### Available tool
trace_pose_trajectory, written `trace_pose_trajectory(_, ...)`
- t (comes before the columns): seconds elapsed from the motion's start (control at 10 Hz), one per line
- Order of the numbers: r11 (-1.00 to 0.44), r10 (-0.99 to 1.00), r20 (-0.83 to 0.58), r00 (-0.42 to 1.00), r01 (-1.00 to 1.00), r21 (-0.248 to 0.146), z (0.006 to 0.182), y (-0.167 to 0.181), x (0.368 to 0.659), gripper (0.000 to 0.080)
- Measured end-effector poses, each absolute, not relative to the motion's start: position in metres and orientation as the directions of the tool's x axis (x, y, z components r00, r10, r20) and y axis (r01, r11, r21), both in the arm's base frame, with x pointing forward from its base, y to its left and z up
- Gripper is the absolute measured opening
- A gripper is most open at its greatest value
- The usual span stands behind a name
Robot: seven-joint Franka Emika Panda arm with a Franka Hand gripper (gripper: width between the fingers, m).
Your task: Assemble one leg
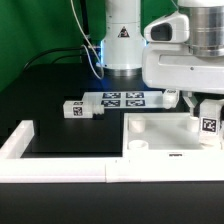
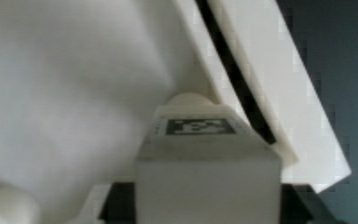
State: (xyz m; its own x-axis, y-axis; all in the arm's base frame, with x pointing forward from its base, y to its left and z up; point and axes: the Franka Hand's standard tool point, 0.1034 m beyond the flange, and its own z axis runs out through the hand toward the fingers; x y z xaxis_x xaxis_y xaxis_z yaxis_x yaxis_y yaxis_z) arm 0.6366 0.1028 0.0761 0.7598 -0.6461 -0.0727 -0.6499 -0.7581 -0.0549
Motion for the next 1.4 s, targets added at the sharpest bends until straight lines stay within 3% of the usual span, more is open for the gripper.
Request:
trace_pose_trajectory(0.2, -0.56, -0.822, -0.088, 0.563, -0.826, -0.057, 0.077, 0.11, 0.638, 0.0287)
trace_pose_trajectory(0.3, -0.394, -0.91, -0.114, 0.399, -0.917, -0.07, 0.077, 0.11, 0.641, 0.0287)
trace_pose_trajectory(0.6, 0.02, -0.98, -0.198, 0.002, -0.994, -0.108, 0.075, 0.107, 0.639, 0.0287)
trace_pose_trajectory(0.7, 0.013, -0.98, -0.198, 0.009, -0.994, -0.108, 0.075, 0.108, 0.638, 0.0287)
trace_pose_trajectory(0.8, -0.019, -0.98, -0.195, 0.041, -0.993, -0.113, 0.074, 0.108, 0.638, 0.0395)
trace_pose_trajectory(0.9, -0.102, -0.976, -0.181, 0.124, -0.987, -0.127, 0.073, 0.108, 0.638, 0.0395)
trace_pose_trajectory(1.0, -0.294, -0.936, -0.157, 0.315, -0.945, -0.142, 0.073, 0.11, 0.636, 0.0564)
trace_pose_trajectory(1.1, -0.457, -0.869, -0.14, 0.475, -0.878, -0.143, 0.075, 0.114, 0.636, 0.0631)
trace_pose_trajectory(1.2, -0.645, -0.744, -0.128, 0.656, -0.754, -0.124, 0.076, 0.119, 0.632, 0.0644)
trace_pose_trajectory(1.4, -0.742, -0.646, -0.108, 0.755, -0.655, -0.139, 0.077, 0.118, 0.634, 0.0648)
